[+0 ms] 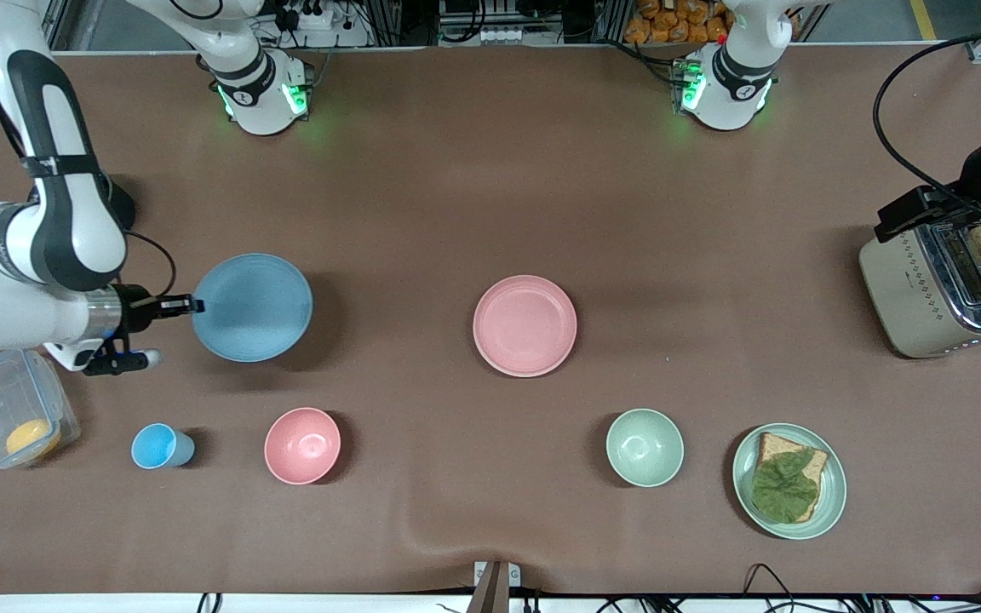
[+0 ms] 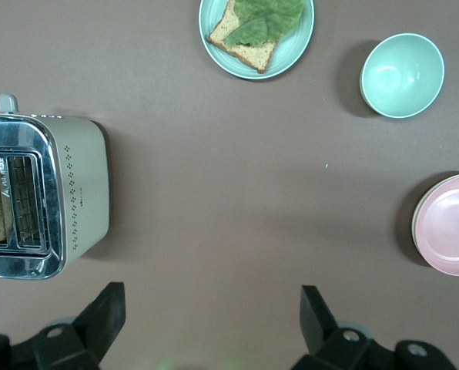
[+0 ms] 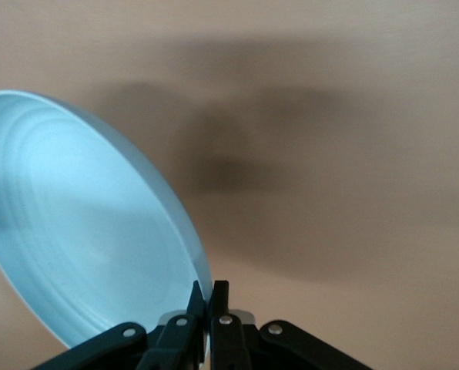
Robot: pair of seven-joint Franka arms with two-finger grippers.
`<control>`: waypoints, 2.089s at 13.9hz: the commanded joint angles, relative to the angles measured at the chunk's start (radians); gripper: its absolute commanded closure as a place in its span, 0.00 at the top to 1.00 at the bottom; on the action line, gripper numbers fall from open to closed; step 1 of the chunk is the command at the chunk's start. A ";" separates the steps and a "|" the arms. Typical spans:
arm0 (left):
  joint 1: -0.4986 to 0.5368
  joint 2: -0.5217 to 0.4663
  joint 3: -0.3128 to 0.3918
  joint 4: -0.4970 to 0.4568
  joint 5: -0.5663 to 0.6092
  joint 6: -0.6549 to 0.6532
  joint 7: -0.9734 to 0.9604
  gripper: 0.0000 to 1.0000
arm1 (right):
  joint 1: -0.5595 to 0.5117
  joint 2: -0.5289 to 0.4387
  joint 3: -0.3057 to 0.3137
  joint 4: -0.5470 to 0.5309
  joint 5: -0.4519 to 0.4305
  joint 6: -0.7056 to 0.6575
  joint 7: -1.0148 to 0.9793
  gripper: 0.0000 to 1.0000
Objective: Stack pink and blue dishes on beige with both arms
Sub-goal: 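Carry the blue plate over the pink plate and lower it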
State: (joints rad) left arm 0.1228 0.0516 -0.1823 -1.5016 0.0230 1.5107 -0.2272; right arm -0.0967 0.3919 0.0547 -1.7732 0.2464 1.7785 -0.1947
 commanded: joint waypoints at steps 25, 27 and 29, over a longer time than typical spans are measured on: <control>0.021 -0.006 0.000 0.001 -0.017 -0.014 0.022 1.00 | 0.646 0.228 -0.006 0.143 0.373 0.384 0.752 0.00; 0.021 -0.004 0.000 0.001 -0.017 -0.014 0.022 1.00 | 0.657 0.242 -0.006 0.144 0.367 0.409 0.755 0.00; 0.021 -0.006 0.001 0.001 -0.017 -0.014 0.022 1.00 | 0.663 0.255 -0.006 0.146 0.369 0.430 0.756 0.00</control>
State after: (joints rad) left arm 0.1369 0.0522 -0.1819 -1.5029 0.0230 1.5106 -0.2272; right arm 0.5484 0.6177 0.0595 -1.6616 0.6028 2.1977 0.5421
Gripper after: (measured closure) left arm 0.000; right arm 0.956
